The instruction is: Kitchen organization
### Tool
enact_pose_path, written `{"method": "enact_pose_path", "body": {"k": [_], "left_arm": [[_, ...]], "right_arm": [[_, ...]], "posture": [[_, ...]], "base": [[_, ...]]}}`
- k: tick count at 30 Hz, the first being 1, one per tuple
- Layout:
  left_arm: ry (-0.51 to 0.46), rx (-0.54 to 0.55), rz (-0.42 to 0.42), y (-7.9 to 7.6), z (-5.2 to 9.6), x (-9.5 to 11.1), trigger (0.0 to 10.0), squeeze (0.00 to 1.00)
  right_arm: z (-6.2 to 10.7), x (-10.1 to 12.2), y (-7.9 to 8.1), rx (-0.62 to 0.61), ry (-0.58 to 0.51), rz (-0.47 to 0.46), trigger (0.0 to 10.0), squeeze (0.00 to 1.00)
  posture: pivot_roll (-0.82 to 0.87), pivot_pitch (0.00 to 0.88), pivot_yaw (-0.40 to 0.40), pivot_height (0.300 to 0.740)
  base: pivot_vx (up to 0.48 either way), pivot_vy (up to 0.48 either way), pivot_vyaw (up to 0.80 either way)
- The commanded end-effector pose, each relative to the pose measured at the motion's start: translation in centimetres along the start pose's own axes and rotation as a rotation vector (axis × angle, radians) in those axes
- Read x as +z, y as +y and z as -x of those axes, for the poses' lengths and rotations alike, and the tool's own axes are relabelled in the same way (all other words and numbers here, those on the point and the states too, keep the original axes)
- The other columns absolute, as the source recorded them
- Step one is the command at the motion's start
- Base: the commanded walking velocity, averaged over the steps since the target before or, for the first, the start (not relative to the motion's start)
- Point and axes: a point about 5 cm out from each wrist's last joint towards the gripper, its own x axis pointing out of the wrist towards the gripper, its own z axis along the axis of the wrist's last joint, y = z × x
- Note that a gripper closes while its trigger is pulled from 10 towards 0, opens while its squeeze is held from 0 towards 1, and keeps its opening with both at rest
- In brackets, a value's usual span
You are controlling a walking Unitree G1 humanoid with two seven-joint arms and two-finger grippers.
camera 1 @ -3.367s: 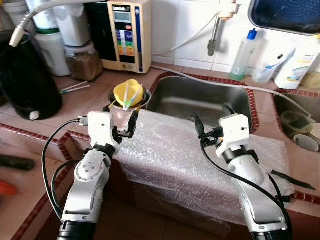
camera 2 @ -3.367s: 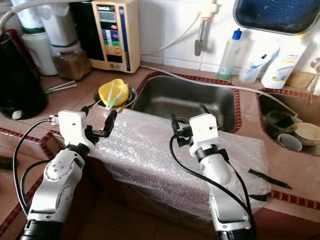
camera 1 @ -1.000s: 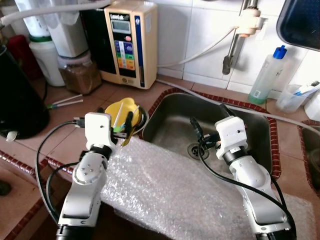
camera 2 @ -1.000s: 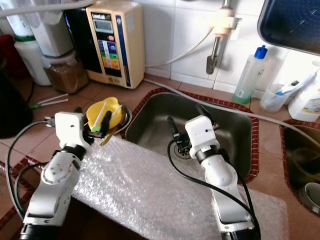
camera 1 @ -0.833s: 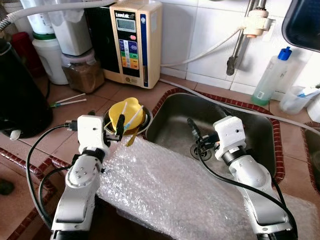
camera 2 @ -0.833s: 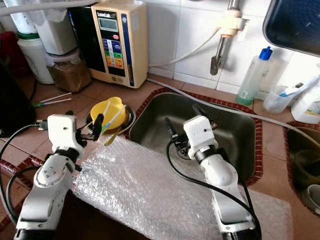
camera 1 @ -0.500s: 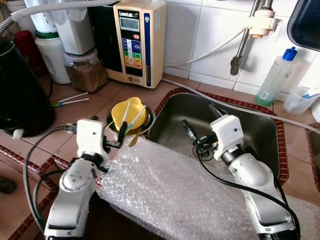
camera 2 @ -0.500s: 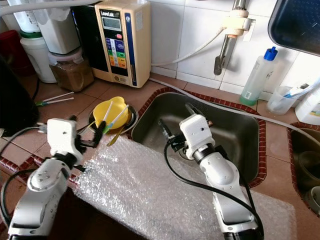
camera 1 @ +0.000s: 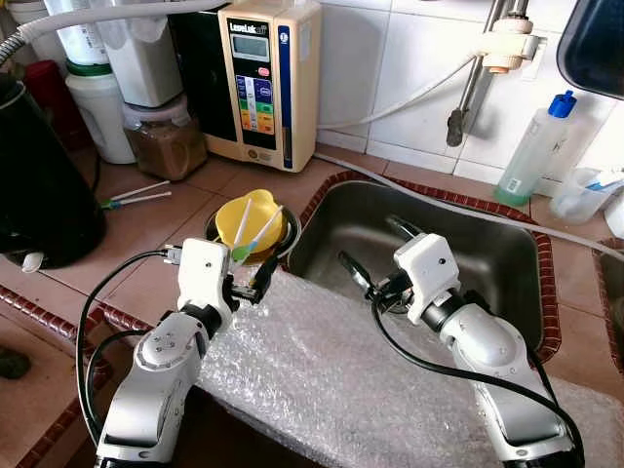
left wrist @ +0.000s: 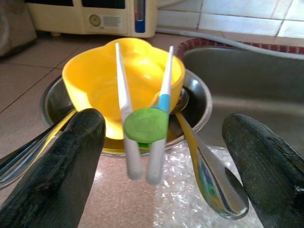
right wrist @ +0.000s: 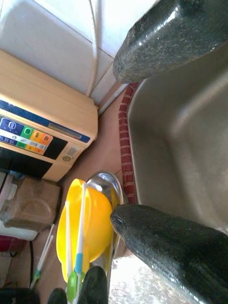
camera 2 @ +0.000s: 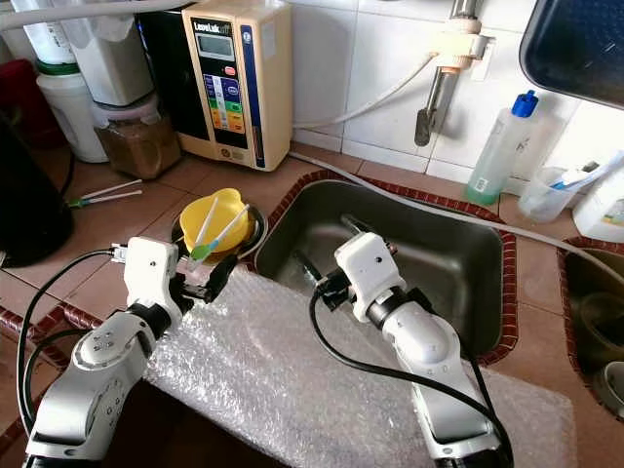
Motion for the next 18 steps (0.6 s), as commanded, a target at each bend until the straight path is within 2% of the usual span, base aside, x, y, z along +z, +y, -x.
{"method": "enact_pose_path", "body": {"k": [1, 9, 10, 11, 12, 13, 14, 15, 18], "left_arm": [[-0.004, 0.007, -0.005, 0.18, -0.09, 0.41, 10.0, 0.0], [0.026, -0.007, 0.015, 0.0, -0.27, 0.16, 9.9, 0.0], [0.026, -0.007, 0.017, 0.01, -0.29, 0.16, 6.9, 0.0], [0.028, -0.007, 0.025, 0.02, -0.32, 0.16, 1.7, 0.0], [0.028, -0.009, 0.033, 0.01, -0.34, 0.14, 1.7, 0.0], [0.031, -0.007, 0.03, 0.05, -0.37, 0.13, 1.1, 0.0], [0.033, -0.005, 0.028, 0.09, -0.37, 0.13, 1.3, 0.0], [0.034, -0.01, 0.03, 0.07, -0.38, 0.12, 0.0, 0.0], [0.038, -0.011, 0.03, 0.09, -0.39, 0.11, 0.0, 0.0]], "right_arm": [[0.09, 0.4, 0.15, 0.01, -0.01, 0.01, 10.0, 0.0], [0.16, 0.2, 0.47, 0.052, -0.005, -0.006, 10.0, 0.0], [0.16, 0.19, 0.48, 0.053, -0.005, -0.006, 10.0, 0.0], [0.18, 0.16, 0.54, 0.054, -0.005, -0.005, 10.0, 0.0], [0.19, 0.15, 0.6, 0.056, -0.004, -0.005, 10.0, 0.0], [0.19, 0.15, 0.63, 0.058, -0.004, -0.004, 10.0, 0.0], [0.19, 0.14, 0.67, 0.06, -0.004, -0.003, 10.0, 0.0], [0.21, 0.11, 0.75, 0.062, -0.003, -0.002, 10.0, 0.0], [0.19, 0.11, 0.79, 0.063, -0.004, -0.001, 10.0, 0.0]], "posture": [[0.01, 0.0, 0.008, 0.74], [0.0, 0.0, 0.009, 0.74], [0.0, 0.0, 0.009, 0.74], [0.0, 0.0, 0.01, 0.74], [0.0, 0.0, 0.01, 0.74], [0.0, 0.0, 0.01, 0.74], [0.0, 0.0, 0.01, 0.74], [0.0, 0.0, 0.011, 0.74], [0.0, 0.0, 0.013, 0.74]], "base": [[0.0, 0.0, 0.0], [0.0, 0.0, 0.0], [0.0, 0.0, 0.0], [0.0, 0.0, 0.0], [0.0, 0.0, 0.0], [0.0, 0.0, 0.0], [0.0, 0.0, 0.0], [0.0, 0.0, 0.0], [0.0, 0.0, 0.0]]}}
